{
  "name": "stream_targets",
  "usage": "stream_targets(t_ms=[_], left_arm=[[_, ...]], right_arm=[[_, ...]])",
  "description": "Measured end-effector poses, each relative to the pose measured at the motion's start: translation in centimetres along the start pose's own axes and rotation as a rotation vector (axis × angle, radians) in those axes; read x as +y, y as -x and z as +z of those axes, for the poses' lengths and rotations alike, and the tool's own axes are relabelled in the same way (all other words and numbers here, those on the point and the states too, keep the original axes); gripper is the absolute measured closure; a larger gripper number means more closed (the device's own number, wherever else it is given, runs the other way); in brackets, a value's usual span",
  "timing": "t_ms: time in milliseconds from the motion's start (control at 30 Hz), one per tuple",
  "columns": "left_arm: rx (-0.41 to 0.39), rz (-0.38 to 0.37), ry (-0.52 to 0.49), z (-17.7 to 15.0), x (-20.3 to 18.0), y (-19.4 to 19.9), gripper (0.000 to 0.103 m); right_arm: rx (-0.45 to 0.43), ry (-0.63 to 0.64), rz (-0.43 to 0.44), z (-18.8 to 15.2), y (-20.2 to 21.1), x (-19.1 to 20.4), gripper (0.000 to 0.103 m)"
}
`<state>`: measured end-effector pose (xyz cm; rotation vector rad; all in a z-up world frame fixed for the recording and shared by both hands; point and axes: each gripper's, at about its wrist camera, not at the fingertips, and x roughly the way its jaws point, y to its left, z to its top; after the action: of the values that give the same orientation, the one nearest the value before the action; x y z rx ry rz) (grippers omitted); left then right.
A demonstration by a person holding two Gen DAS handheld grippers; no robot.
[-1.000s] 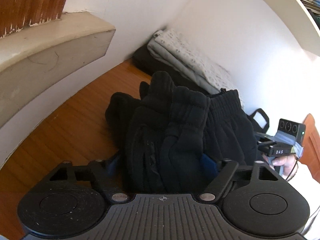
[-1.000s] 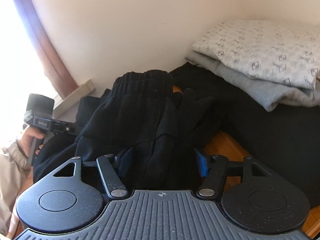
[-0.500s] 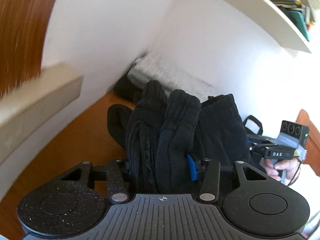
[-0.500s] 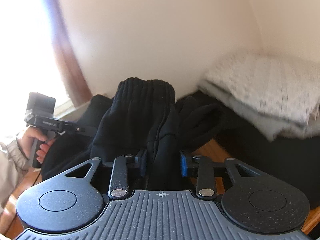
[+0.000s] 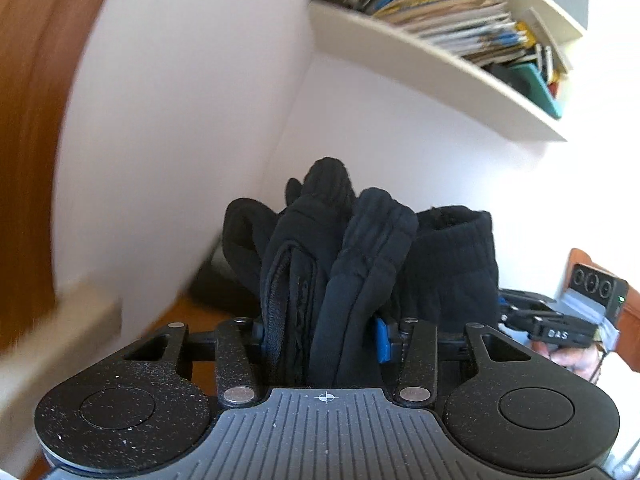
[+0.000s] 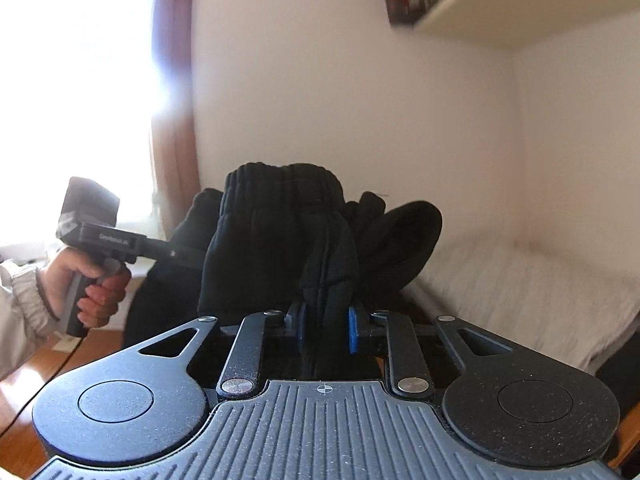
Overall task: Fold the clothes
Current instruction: 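Carry the bundle with both grippers and lower it onto the grey folded clothes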
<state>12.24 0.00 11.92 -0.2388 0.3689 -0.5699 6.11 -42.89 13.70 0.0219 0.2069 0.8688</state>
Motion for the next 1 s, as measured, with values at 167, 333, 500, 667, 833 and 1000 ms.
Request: stream_targets(t_ms=[167, 333, 500, 667, 833, 1000], left_arm=[[-0.090, -0.038, -0.055, 5.2, -1.2, -2.5, 0.055], [-0.099, -0.040, -0.144, 13.1, -2.9, -7.0, 0.055], [0.008, 0.011, -0.279, 20.4, -3.9, -17.5, 0.053], [0.218, 0.319, -0.350, 21.2, -2.8, -33.1, 0.033], [0.259, 0.340, -0.406, 17.5, -2.6, -37.2, 0.033], [0.208, 0.287, -0.344, 15.7, -1.9, -36.1, 0.029]], right_arm=[[-0.123, 0.002, -0.018, 4.5, 1.4, -2.1, 0.083], [-0.239, -0.026, -0.086, 8.2, 1.9, -6.2, 0.083], [-0.286, -0.173, -0.189, 8.1, -0.8, -14.0, 0.083], [-0.086, -0.323, -0.456, 4.6, -8.7, -24.8, 0.058], [-0.036, -0.325, -0.450, 1.4, -10.6, -29.1, 0.051], [-0.042, -0.242, -0.364, 1.2, -12.3, -29.2, 0.052]])
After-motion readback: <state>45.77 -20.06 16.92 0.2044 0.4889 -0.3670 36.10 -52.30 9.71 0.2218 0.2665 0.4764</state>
